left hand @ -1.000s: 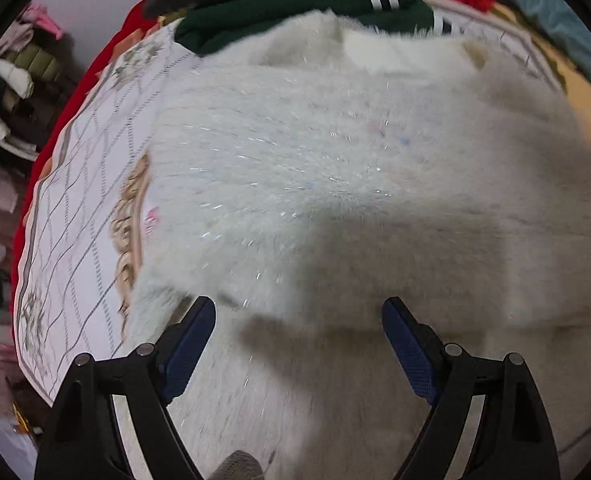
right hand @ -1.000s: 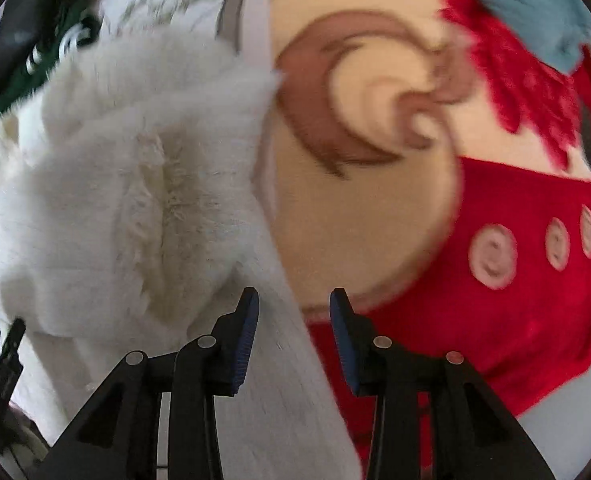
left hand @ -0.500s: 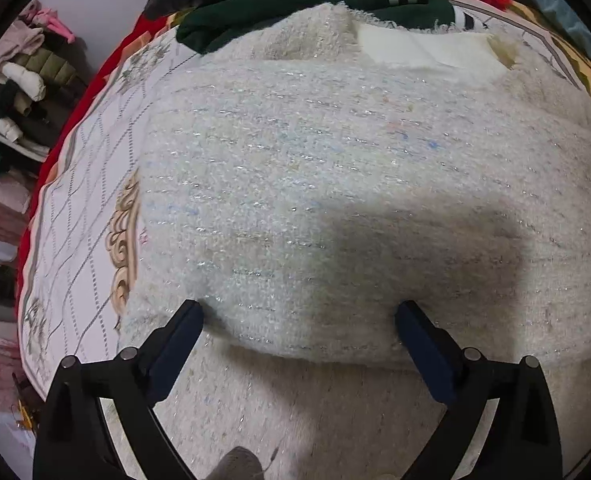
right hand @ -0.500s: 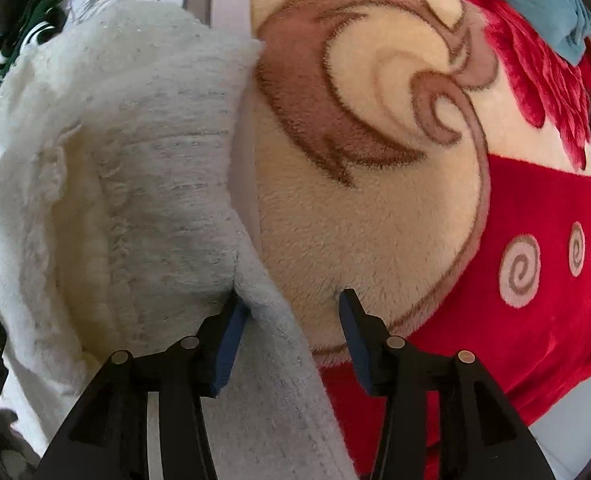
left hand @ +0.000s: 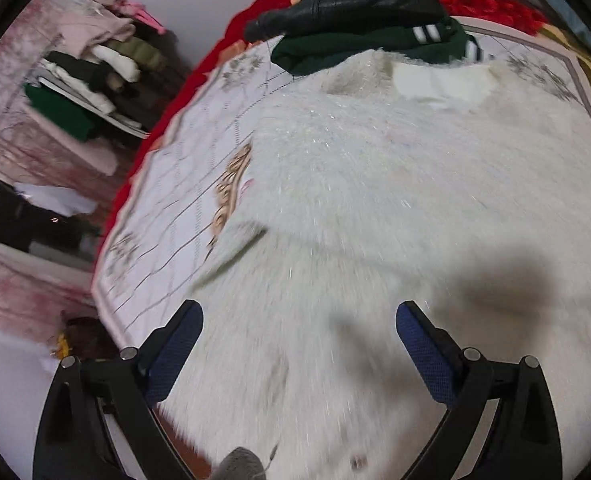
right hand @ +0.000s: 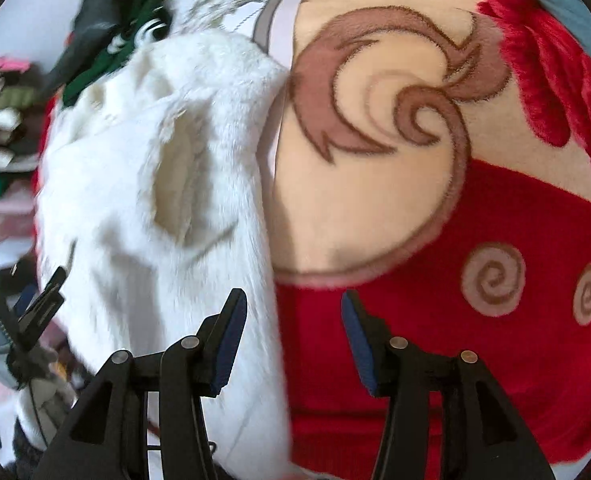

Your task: Fold large clothes

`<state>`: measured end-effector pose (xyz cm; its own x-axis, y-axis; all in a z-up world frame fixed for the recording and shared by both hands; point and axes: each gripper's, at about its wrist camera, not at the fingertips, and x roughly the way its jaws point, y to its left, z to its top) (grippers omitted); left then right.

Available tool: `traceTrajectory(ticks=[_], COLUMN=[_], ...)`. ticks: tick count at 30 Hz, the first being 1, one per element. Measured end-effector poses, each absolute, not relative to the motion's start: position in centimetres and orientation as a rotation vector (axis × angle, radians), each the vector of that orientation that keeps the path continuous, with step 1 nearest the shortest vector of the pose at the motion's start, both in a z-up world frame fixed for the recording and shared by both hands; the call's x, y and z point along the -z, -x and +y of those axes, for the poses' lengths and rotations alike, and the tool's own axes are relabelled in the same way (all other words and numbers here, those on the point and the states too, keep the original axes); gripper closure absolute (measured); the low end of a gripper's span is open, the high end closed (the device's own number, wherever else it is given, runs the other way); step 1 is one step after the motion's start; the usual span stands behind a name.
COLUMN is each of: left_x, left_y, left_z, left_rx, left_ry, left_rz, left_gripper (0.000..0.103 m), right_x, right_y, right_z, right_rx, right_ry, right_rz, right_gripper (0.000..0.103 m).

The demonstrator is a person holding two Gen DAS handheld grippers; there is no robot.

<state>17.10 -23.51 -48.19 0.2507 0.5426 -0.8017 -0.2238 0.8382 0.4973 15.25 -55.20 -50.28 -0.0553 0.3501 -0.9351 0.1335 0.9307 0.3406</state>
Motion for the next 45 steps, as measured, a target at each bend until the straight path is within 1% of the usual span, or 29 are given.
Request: traceTrajectory(ticks=[6, 11, 15, 19, 22, 24, 27, 29, 30, 31, 32, 33, 34, 35, 36, 37, 41, 42, 43, 45], left_x=[48.4, 50.3, 52.3, 55.9, 58.9, 59.8, 59.7, 58.8, 58.0, 57.4, 56.6, 55.7, 55.2, 54.3, 53.5, 52.8, 50.4, 49.9, 49.6, 49.5], left_y=[-10.7, -6.2, -3.8, -3.0, -3.4, -3.4, -3.9, -3.9, -4.1, -4.2, -4.4, -4.6, -4.7, -5.0, -5.1, -5.2, -5.2, -5.2, -5.2, -5.1], left_z=[-33.3, -43.7, -49.7, -52.3, -52.2, -51.3, -49.9, -49.2, -48.2, -47.7, -46.8, -45.7, -44.9, -43.7, -43.0, -42.4, -41.3, -40.9, -40.5, -40.4], left_rx=[-0.511, -0.352, -0.233, -0.187, -0.212, -0.232, -0.257, -0.28, -0.303, -0.316, -0.328, -0.336, -0.331, -0.315, -0.312, -0.313, -0.327, -0.33, -0.333, -0.335], left_ry=[-0.49, -0.781, -0.853, -0.903, -0.947, -0.963, -0.921, -0.879, -0.831, -0.803, -0.758, -0.697, -0.641, -0.559, -0.517, -0.488, -0.431, -0.42, -0.409, -0.396], left_rz=[1.26, 1.204, 1.189, 1.226, 1.275, 1.293, 1.302, 1.3, 1.291, 1.287, 1.281, 1.283, 1.292, 1.302, 1.299, 1.285, 1.229, 1.218, 1.212, 1.206], left_gripper=[0.003, 0.003, 0.003, 0.003, 0.003, 0.003, 0.003, 0.003, 0.005, 0.009, 0.017, 0.047, 0.073, 0.08, 0.088, 0.091, 0.094, 0.094, 0.094, 0.094], right_x=[49.3, 50.2, 51.3, 51.9, 52.0, 51.8, 51.8, 52.1, 52.3, 52.8, 53.1, 53.5, 54.0, 54.6, 55.1, 55.8, 58.0, 58.3, 58.7, 60.1], right_y=[-14.1, -11.9, -10.8, -10.7, -11.0, -11.2, -12.2, -13.2, -13.9, -14.6, -15.2, -15.9, -16.9, -17.6, -18.3, -19.1, -21.7, -22.3, -22.9, -24.1], right_z=[-62.1, -66.8, -69.2, -70.6, -71.1, -70.9, -69.9, -68.2, -67.4, -66.3, -65.4, -64.4, -63.0, -61.8, -60.8, -59.2, -55.2, -54.4, -53.7, -52.3], right_rx=[-0.255, -0.188, -0.106, -0.069, -0.062, -0.066, -0.088, -0.109, -0.131, -0.151, -0.179, -0.22, -0.278, -0.327, -0.375, -0.44, -0.587, -0.604, -0.616, -0.606], right_ry=[-0.326, -0.311, -0.345, -0.356, -0.37, -0.37, -0.38, -0.384, -0.384, -0.388, -0.401, -0.425, -0.462, -0.5, -0.542, -0.608, -0.842, -0.883, -0.925, -0.982], right_rz=[1.667, 1.69, 1.711, 1.709, 1.703, 1.694, 1.677, 1.667, 1.658, 1.651, 1.644, 1.635, 1.626, 1.62, 1.612, 1.595, 1.558, 1.546, 1.531, 1.538], right_gripper=[0.052, 0.052, 0.052, 0.052, 0.052, 0.052, 0.052, 0.052, 0.052, 0.052, 0.052, 0.051, 0.045, 0.042, 0.036, 0.032, 0.027, 0.021, 0.018, 0.017])
